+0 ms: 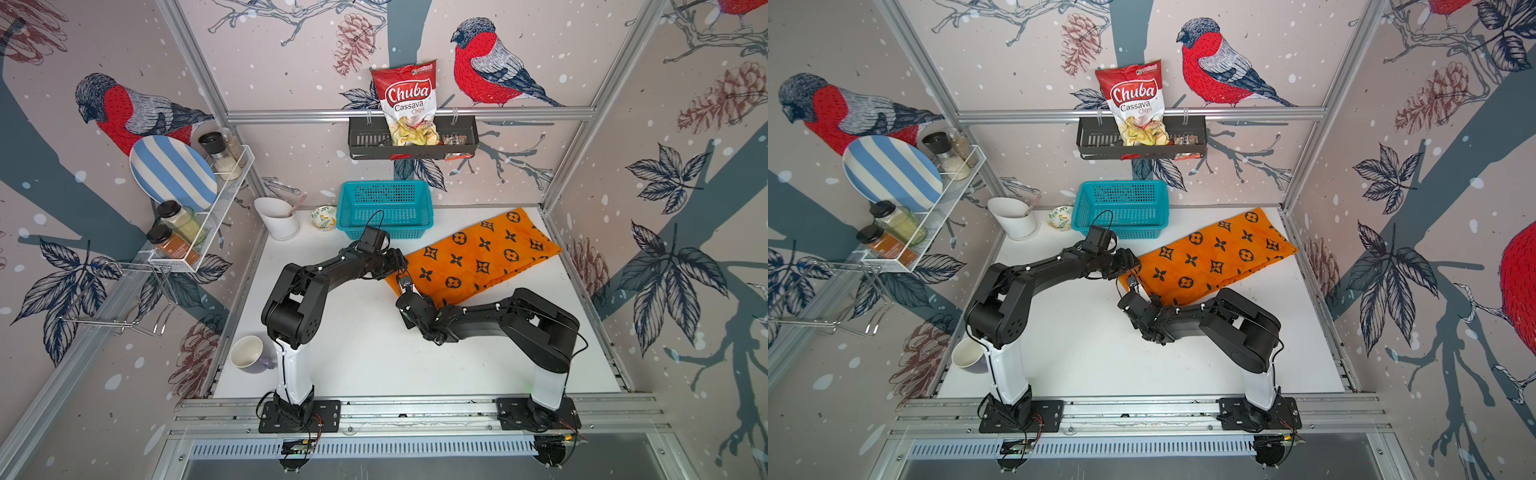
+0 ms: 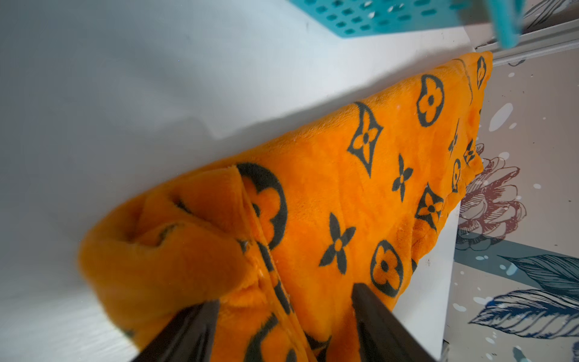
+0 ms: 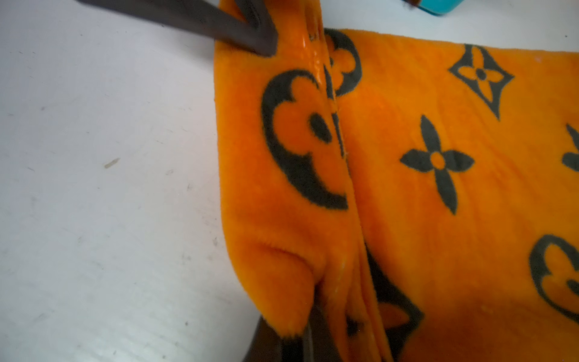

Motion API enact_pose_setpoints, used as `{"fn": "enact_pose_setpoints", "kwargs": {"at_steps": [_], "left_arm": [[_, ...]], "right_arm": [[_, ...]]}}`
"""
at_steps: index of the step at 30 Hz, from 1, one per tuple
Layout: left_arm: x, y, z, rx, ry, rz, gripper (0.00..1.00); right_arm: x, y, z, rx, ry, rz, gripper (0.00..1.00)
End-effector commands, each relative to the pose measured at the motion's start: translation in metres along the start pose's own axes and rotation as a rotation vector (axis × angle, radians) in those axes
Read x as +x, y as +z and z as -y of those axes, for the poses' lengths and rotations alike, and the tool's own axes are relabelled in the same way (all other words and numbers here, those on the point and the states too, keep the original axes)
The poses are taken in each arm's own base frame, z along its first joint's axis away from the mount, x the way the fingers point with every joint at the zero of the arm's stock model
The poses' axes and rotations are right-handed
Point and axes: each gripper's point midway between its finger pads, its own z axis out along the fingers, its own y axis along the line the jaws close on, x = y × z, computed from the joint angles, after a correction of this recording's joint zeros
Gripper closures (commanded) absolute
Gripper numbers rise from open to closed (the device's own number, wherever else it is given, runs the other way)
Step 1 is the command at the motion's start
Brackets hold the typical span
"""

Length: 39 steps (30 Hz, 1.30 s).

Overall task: Roll up the pillowcase
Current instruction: Roll the pillowcase at the center of the board.

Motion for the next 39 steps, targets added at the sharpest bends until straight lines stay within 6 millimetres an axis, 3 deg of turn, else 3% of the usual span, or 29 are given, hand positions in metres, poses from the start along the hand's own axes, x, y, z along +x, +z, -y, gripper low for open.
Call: {"fn": "enact_pose_setpoints", "kwargs": {"at_steps": [1,4,6,10,15,21,27,33,39], "left_arm": [[-0.012,-0.025,-0.001,-0.079,0.085,0.05,0.18],[-0.017,-0.042,0.002,-0.091,0.11,0.078,0.17],[-0.014,-0.048,0.002,-0.092,0.114,0.075,0.17],[-0.001,-0.052,-0.004,-0.083,0.087,0.058,0.17],[0.016,-0.056,-0.006,-0.024,0.005,0.052,0.17],[0.038,-0.036,-0.006,0.056,-0.094,-0.005,0.16],[0.041,-0.012,-0.012,0.029,-0.106,-0.032,0.14],[0.031,0.009,-0.024,-0.062,-0.098,-0.04,0.19],[0.024,0.017,-0.044,-0.214,-0.095,-0.061,0.34]], "right_arm": [[0.028,-0.011,-0.036,-0.203,0.048,-0.15,1.0],[0.009,-0.02,-0.05,-0.328,0.156,-0.12,1.0],[0.0,-0.026,-0.05,-0.413,0.253,-0.107,1.0],[-0.009,-0.031,-0.03,-0.498,0.41,-0.08,1.0],[-0.006,-0.032,0.0,-0.582,0.572,-0.081,1.0],[0.004,-0.024,0.02,-0.629,0.677,-0.121,1.0],[0.006,-0.018,0.028,-0.635,0.698,-0.145,1.0],[0.007,-0.017,0.024,-0.646,0.693,-0.155,1.0],[0.001,-0.022,0.006,-0.717,0.714,-0.161,1.0]]}}
